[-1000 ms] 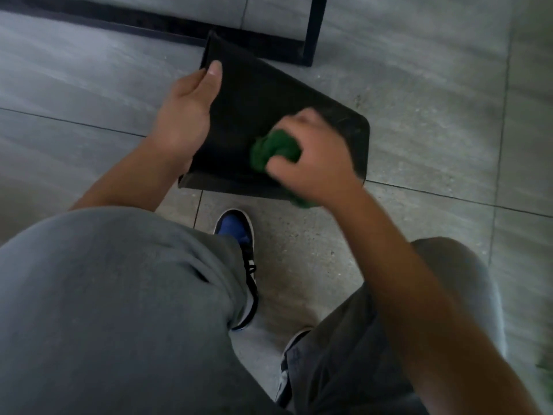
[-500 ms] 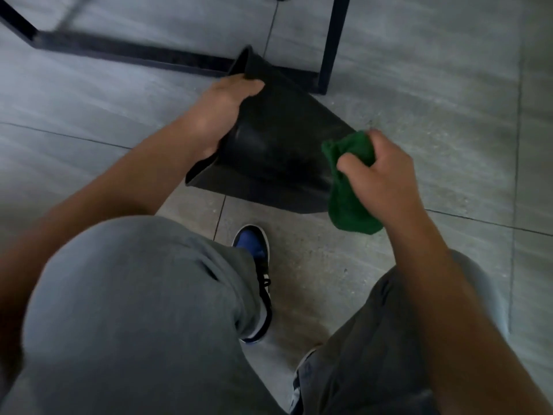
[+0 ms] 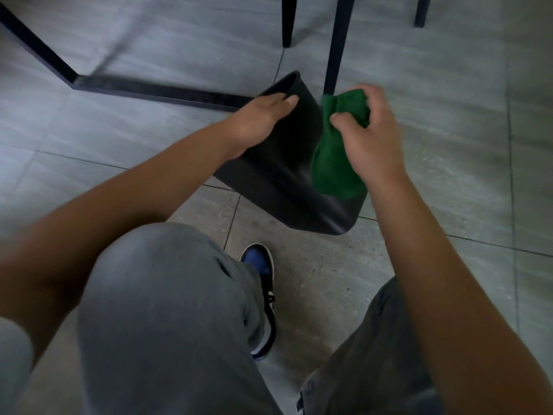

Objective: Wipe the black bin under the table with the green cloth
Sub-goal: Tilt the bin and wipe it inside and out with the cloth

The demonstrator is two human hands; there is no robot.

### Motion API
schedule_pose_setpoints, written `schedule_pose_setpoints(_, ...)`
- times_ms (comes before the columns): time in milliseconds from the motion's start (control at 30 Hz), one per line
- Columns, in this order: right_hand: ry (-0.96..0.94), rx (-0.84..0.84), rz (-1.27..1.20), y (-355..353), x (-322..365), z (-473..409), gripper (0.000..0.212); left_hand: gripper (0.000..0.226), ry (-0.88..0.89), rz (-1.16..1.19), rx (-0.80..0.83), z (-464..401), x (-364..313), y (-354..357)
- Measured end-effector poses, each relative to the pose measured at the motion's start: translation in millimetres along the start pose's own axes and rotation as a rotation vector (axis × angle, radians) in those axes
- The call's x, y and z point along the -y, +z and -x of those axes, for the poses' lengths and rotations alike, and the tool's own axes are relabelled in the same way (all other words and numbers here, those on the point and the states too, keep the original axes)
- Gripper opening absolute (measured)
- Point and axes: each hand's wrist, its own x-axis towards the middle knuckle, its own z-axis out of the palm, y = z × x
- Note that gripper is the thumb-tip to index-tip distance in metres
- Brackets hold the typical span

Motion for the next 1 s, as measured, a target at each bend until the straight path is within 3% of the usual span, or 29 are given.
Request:
schedule_pose_setpoints(133, 0.000, 0.152, 0.122, 37, -37, 21, 0.035, 0.034, 0.040, -0.005, -0.004, -2, 15, -1)
schedule_pose_setpoints(200, 0.057, 0.158, 0.217, 42, -68, 38, 0.040, 0.029, 0.060, -0.003, 0.006, -1, 22, -7)
schedule_pose_setpoints(333, 0.370, 0.065, 0.434, 17, -135, 68, 0.041, 0.044, 0.069, -0.055, -0.003, 4, 23, -14)
schedule_pose_setpoints(433, 0.552, 0.025, 0.460, -6, -153, 67, 0.039, 0.020, 0.078, -0.069, -0.033, 6, 20, -15)
schedule_pose_setpoints(600, 0.239, 0.024, 0.249, 1, -107, 38, 0.014, 0.023, 0.118, -0.130, -0.058, 8, 14, -15)
schedule_pose_setpoints(700, 0.157, 0.101, 0.230, 16, -87, 22, 0.018, 0.025, 0.172, -0.214, -0.058, 8, 15, -15)
schedule_pose_setpoints(800, 0.080, 0.225, 0.304, 26, -91, 28, 0.028, 0.028, 0.219, -0.246, -0.080, 10, 23, -20)
schedule_pose_setpoints(900, -0.035, 0.355, 0.599, 21, -115, 60, 0.036, 0.025, 0.217, -0.237, -0.104, 10, 28, -26)
schedule_pose_setpoints(1000, 0.048, 0.386, 0.684, 4, -131, 84, 0.038, 0.021, 0.213, -0.221, -0.122, 12, 25, -26)
